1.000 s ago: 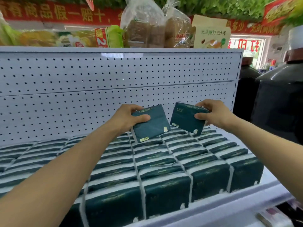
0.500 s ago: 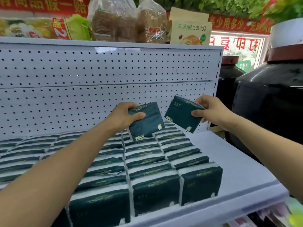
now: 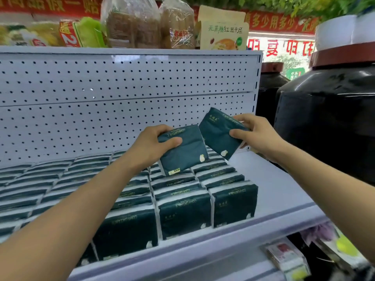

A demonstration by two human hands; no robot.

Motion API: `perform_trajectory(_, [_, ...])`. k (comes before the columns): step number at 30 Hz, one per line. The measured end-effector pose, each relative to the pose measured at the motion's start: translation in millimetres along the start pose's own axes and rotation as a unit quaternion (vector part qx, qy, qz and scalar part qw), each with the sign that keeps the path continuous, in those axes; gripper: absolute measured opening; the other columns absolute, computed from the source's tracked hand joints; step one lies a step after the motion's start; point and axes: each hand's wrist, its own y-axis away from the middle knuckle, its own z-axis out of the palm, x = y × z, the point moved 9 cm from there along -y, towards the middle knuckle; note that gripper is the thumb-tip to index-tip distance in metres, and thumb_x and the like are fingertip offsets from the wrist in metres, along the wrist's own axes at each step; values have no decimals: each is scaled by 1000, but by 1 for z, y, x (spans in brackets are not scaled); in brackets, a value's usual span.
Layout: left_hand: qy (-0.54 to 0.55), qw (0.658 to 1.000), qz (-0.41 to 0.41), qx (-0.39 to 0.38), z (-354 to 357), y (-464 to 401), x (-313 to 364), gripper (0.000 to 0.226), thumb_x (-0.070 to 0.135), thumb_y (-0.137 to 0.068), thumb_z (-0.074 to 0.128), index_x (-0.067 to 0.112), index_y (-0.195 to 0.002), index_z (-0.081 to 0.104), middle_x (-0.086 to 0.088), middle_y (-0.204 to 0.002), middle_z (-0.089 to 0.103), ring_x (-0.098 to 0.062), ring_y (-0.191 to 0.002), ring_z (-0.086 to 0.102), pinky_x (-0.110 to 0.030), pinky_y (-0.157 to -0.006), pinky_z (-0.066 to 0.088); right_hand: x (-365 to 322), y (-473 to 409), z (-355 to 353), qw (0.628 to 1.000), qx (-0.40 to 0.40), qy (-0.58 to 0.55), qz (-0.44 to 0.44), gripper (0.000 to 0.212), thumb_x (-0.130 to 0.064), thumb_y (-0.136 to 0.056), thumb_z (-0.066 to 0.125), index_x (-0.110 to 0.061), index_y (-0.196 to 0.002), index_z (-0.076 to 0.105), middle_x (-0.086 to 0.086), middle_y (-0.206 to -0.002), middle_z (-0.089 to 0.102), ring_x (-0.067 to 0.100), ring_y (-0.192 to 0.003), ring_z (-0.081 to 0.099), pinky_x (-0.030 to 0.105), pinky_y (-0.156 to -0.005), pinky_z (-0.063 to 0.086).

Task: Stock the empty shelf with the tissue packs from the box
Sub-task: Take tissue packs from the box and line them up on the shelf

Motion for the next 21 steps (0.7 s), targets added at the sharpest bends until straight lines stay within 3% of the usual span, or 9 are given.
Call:
perform_trajectory(3, [15, 999, -4, 29, -22, 17, 2, 13, 31, -89, 70, 23, -100, 68, 9, -89, 70, 1, -73, 66, -17, -63, 51, -19, 20, 4, 998, 2, -60, -2, 20, -2, -86, 64, -13, -102, 67, 6, -96, 72, 20, -81, 69, 34, -67, 59])
perform_trajectory(6, [29, 997, -5, 73, -45, 29, 2, 9, 27, -90, 69, 19, -94, 68, 7, -81, 68, 7, -58, 60, -9, -53, 44, -41, 41, 11, 994, -56, -89, -11, 21, 9, -81, 61, -10, -89, 64, 7, -81, 69, 17, -70, 63, 24, -57, 50])
perform_trajectory(10, [38, 994, -3, 104, -60, 39, 5, 7, 26, -89, 70, 20, -93, 68, 4, -85, 69, 3, -63, 63, -12, -55, 49, -62, 80, 54, 979, -203, -1, -35, 29, 14, -76, 61, -13, -84, 62, -2, -68, 63, 11, -64, 58, 24, -60, 46])
perform_trajectory(14, [41, 993, 2, 108, -59, 44, 9, 15, 26, -89, 71, 17, -101, 69, 3, -91, 71, -10, -77, 67, -22, -65, 55, -59, 120, 97, 931, -304, 192, -60, 22, -2, -77, 69, -19, -91, 65, -21, -65, 61, -4, -56, 51, 11, -55, 36])
perform_trajectory(15, [39, 993, 8, 107, -58, 45, 11, 15, 26, -89, 70, 17, -101, 69, 3, -91, 70, -10, -77, 67, -22, -65, 55, -56, 126, 105, 921, -306, 229, -73, 20, -7, -77, 70, -20, -91, 65, -21, -70, 62, -4, -61, 54, 11, -58, 40])
perform_trajectory(17, [39, 994, 10, 105, -57, 47, 13, 16, 26, -89, 70, 16, -101, 68, 2, -92, 70, -12, -78, 67, -26, -68, 56, -46, 127, 117, 918, -288, 255, -93, 21, -14, -74, 71, -23, -92, 64, -14, -87, 62, 2, -80, 56, 26, -75, 50])
perform_trajectory(19, [45, 993, 8, 105, -57, 47, 13, 16, 27, -89, 71, 16, -101, 69, 0, -93, 71, -17, -83, 69, -33, -73, 58, -36, 123, 122, 910, -257, 306, -109, 23, -20, -74, 70, -23, -96, 63, -9, -96, 58, 10, -91, 51, 36, -82, 50])
perform_trajectory(21, [48, 993, 9, 104, -57, 48, 13, 15, 27, -88, 71, 18, -100, 69, 0, -93, 72, -17, -85, 70, -35, -75, 58, -36, 123, 125, 886, -220, 380, -148, 27, -26, -75, 67, -24, -101, 59, -8, -100, 55, 13, -95, 45, 35, -82, 46])
